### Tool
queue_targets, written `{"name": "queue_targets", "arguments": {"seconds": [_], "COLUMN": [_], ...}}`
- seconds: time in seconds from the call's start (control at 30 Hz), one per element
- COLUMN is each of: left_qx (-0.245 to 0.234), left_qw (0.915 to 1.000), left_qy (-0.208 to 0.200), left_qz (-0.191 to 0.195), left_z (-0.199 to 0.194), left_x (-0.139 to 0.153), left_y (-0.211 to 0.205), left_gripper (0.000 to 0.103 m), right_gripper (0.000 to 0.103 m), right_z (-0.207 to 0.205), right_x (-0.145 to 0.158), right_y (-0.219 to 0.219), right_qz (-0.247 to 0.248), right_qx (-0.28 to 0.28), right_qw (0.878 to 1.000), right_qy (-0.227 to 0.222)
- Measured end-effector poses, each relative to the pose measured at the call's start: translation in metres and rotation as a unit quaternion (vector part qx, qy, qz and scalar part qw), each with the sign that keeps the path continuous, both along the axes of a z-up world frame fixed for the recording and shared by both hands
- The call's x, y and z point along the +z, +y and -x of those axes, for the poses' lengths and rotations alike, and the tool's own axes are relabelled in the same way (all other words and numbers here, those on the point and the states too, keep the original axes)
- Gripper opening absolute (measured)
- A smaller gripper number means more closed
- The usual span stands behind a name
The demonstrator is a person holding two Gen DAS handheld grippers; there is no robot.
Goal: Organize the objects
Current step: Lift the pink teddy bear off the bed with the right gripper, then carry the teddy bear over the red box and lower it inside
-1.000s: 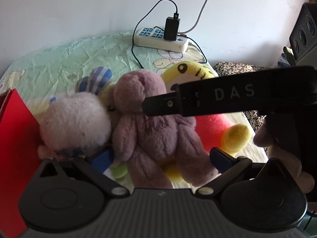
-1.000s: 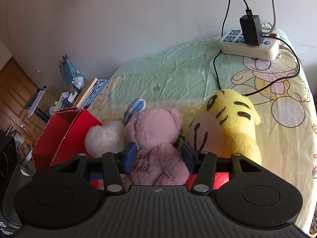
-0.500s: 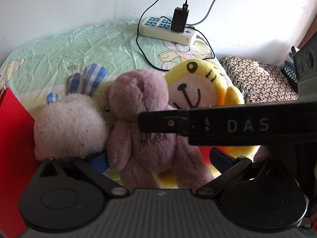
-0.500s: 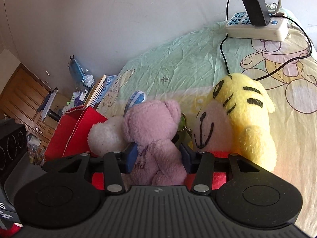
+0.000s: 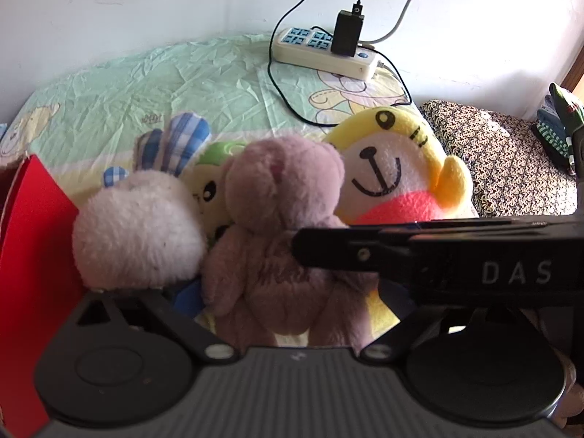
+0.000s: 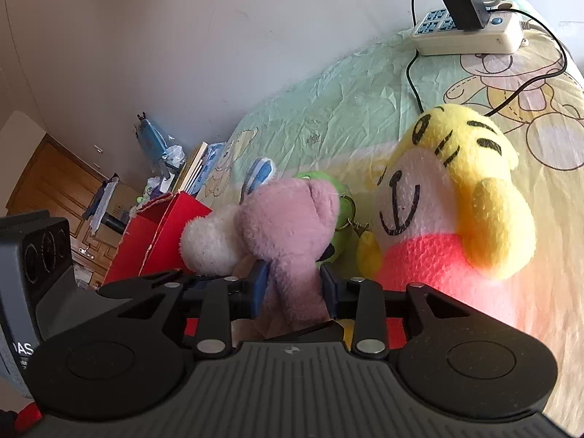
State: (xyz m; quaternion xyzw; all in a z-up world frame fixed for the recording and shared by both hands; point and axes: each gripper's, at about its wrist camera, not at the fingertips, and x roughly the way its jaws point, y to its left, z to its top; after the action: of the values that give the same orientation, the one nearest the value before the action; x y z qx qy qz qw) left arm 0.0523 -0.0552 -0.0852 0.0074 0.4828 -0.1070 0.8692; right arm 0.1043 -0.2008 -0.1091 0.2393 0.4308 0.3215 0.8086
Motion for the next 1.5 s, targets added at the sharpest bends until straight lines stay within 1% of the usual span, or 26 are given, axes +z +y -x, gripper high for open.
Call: {"name": "queue_targets", "arguments": {"seconds": [0.1, 0.17, 0.23, 0.27, 0.33, 0.4, 0.47, 0.73, 0.9, 1.03, 1.13, 1.27, 1.37, 1.5], "left_qx": [-0.003, -0.003, -0.001, 0.000, 0.003, 0.005, 0.003, -0.002, -0.002, 0.000, 0.009, 0.027, 0.039, 0.057], "left_qw": [0.9999, 0.9998, 0.9996, 0.9996, 0.9996, 0.9997, 0.9997, 0.9995, 0.9987, 0.9972, 0.9955, 0.9937, 0.9918, 0.9902], "left_qy": [-0.005, -0.005, -0.006, -0.007, -0.006, -0.005, -0.003, -0.020, -0.043, -0.071, -0.093, -0.109, -0.122, -0.127], "left_qz": [-0.012, -0.021, -0.027, -0.029, -0.027, -0.025, -0.024, -0.025, -0.025, -0.023, -0.019, -0.003, -0.002, -0.003], "left_z": [0.002, 0.002, 0.003, 0.003, 0.004, 0.005, 0.007, 0.020, 0.029, 0.040, 0.048, 0.056, 0.062, 0.066], "left_x": [0.000, -0.001, 0.000, 0.000, 0.003, 0.006, 0.008, 0.026, 0.046, 0.068, 0.083, 0.099, 0.107, 0.112], "left_y": [-0.003, -0.003, -0.004, -0.004, -0.003, -0.003, -0.004, -0.013, -0.014, -0.012, -0.001, 0.028, 0.053, 0.097], "left_gripper": [0.094, 0.094, 0.093, 0.093, 0.091, 0.088, 0.087, 0.087, 0.087, 0.087, 0.087, 0.087, 0.087, 0.087], "right_gripper": [0.046, 0.045, 0.038, 0.037, 0.030, 0.025, 0.022, 0.022, 0.022, 0.022, 0.022, 0.022, 0.022, 0.022], "right_z": [0.001, 0.003, 0.003, 0.005, 0.009, 0.014, 0.020, 0.039, 0.048, 0.055, 0.057, 0.057, 0.055, 0.052], "right_x": [-0.002, -0.002, -0.001, 0.000, 0.003, 0.006, 0.011, 0.030, 0.048, 0.069, 0.086, 0.104, 0.112, 0.116], "right_y": [0.007, 0.008, 0.006, 0.004, 0.001, -0.001, -0.004, -0.010, -0.012, -0.010, -0.001, 0.022, 0.047, 0.091], "right_qz": [0.018, 0.016, 0.007, 0.000, -0.009, -0.015, -0.029, -0.050, -0.055, -0.067, -0.075, -0.076, -0.081, -0.087], "right_qx": [0.002, -0.001, -0.005, -0.007, -0.012, -0.016, -0.021, -0.037, -0.040, -0.037, -0.029, -0.014, 0.001, 0.020], "right_qw": [1.000, 1.000, 1.000, 1.000, 1.000, 1.000, 0.999, 0.998, 0.997, 0.994, 0.992, 0.990, 0.989, 0.987], "right_qy": [-0.008, -0.010, -0.005, -0.005, -0.006, -0.006, -0.007, -0.021, -0.044, -0.073, -0.095, -0.116, -0.125, -0.131]}}
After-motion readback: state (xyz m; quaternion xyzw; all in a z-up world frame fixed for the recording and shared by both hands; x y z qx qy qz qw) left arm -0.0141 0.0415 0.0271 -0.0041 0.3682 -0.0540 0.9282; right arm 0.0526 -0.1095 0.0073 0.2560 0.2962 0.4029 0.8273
